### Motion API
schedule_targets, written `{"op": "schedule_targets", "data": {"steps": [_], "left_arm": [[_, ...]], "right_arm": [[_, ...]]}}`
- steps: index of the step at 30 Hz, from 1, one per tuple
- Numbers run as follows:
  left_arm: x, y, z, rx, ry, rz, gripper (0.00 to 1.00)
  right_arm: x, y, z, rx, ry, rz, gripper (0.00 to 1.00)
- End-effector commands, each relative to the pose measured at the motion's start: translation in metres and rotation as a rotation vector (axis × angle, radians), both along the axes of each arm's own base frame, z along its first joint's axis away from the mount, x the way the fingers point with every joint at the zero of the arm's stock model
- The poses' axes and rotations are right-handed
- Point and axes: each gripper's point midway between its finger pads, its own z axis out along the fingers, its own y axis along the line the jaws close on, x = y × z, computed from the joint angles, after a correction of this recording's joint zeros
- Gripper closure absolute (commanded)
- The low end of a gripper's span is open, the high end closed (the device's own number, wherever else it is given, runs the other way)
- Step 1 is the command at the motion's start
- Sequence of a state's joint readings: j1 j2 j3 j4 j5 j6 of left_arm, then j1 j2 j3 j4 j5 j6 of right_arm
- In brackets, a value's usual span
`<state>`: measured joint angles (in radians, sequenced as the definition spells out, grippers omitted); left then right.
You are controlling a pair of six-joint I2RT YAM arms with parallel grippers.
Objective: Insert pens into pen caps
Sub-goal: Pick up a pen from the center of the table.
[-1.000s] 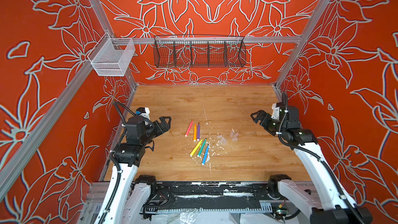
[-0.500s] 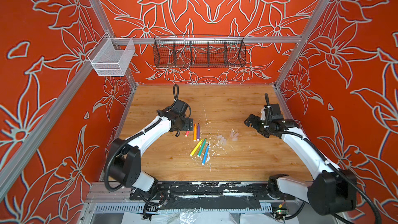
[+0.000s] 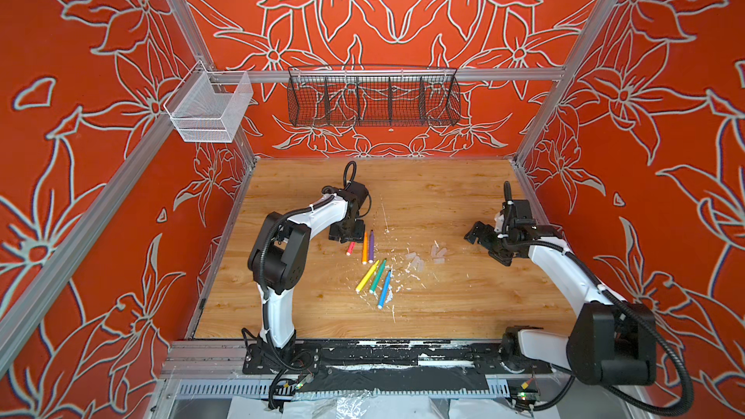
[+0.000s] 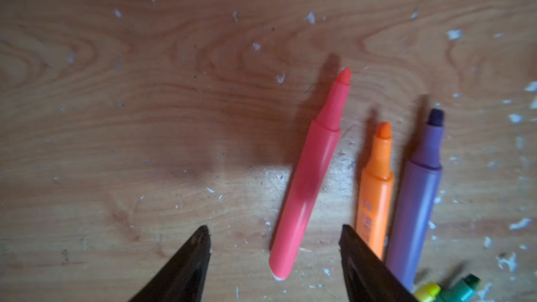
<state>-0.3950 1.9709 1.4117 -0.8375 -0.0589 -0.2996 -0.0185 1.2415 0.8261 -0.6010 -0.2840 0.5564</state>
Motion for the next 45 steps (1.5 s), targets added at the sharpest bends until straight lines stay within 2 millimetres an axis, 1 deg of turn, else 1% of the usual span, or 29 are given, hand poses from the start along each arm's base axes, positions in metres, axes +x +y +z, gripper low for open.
{"op": "schedule_targets", "data": {"steps": [1,2,4,7,9,10,11,13,15,19,23,26,28,30,32,34,35,38,40,42,43,45], "left_arm": [[-0.012,0.000,-0.007,0.019,0.063,-0.021,0.35],[-0.012,0.000,-0.009,0.020,0.067,-0.021,0.36],[-0.013,0.000,-0.011,0.016,0.071,-0.023,0.38],[-0.014,-0.001,-0.017,0.017,0.083,-0.028,0.40],[-0.013,-0.003,-0.020,0.011,0.091,-0.035,0.46],[-0.013,-0.004,-0.022,0.008,0.099,-0.035,0.49],[-0.012,-0.006,-0.024,0.006,0.104,-0.038,0.52],[-0.012,-0.008,-0.026,-0.002,0.110,-0.044,0.57],[-0.012,-0.009,-0.028,-0.008,0.113,-0.045,0.65],[-0.014,-0.010,-0.030,-0.016,0.115,-0.045,0.78],[-0.013,-0.010,-0.027,-0.017,0.107,-0.046,0.87],[-0.011,-0.012,-0.024,-0.031,0.093,-0.045,0.93],[-0.008,-0.014,-0.018,-0.047,0.068,-0.041,0.96],[-0.005,-0.014,-0.008,-0.054,0.033,-0.031,1.00],[-0.003,-0.014,0.009,-0.071,-0.020,-0.019,1.00],[-0.002,-0.015,0.031,-0.105,-0.086,-0.010,1.00],[-0.003,-0.017,0.045,-0.135,-0.129,-0.010,1.00],[-0.011,-0.026,0.086,-0.240,-0.253,-0.031,1.00],[-0.024,-0.043,0.112,-0.332,-0.328,-0.094,1.00],[-0.044,-0.069,0.138,-0.413,-0.402,-0.203,1.00],[-0.054,-0.080,0.147,-0.434,-0.433,-0.253,1.00],[-0.075,-0.099,0.165,-0.456,-0.507,-0.331,1.00]], "right_arm": [[0.002,0.001,0.013,0.002,-0.075,0.018,0.21],[0.002,0.001,0.016,0.004,-0.098,0.012,0.21],[0.002,0.003,0.024,0.022,-0.174,-0.002,0.16],[0.000,0.004,0.040,0.040,-0.313,-0.011,0.11],[-0.007,0.009,0.055,0.037,-0.379,0.032,0.12],[-0.012,0.010,0.062,0.030,-0.393,0.050,0.09],[-0.016,0.008,0.065,0.019,-0.392,0.046,0.03],[-0.024,0.002,0.072,-0.012,-0.389,0.025,0.03],[-0.027,0.002,0.076,-0.010,-0.400,0.023,0.02],[-0.025,0.014,0.077,0.052,-0.420,0.065,0.03],[-0.020,0.036,0.080,0.170,-0.423,0.134,0.02],[-0.017,0.046,0.083,0.245,-0.421,0.154,0.03],[-0.015,0.054,0.084,0.304,-0.427,0.165,0.02],[-0.013,0.060,0.084,0.350,-0.433,0.173,0.02],[-0.013,0.065,0.085,0.381,-0.433,0.179,0.03],[-0.014,0.070,0.087,0.415,-0.439,0.187,0.02],[-0.014,0.074,0.088,0.435,-0.449,0.188,0.02],[-0.016,0.091,0.097,0.492,-0.499,0.203,0.03],[-0.018,0.106,0.101,0.515,-0.528,0.219,0.02],[-0.021,0.125,0.103,0.511,-0.543,0.229,0.03],[-0.021,0.134,0.104,0.515,-0.548,0.234,0.03],[-0.024,0.155,0.109,0.558,-0.565,0.260,0.08]]}}
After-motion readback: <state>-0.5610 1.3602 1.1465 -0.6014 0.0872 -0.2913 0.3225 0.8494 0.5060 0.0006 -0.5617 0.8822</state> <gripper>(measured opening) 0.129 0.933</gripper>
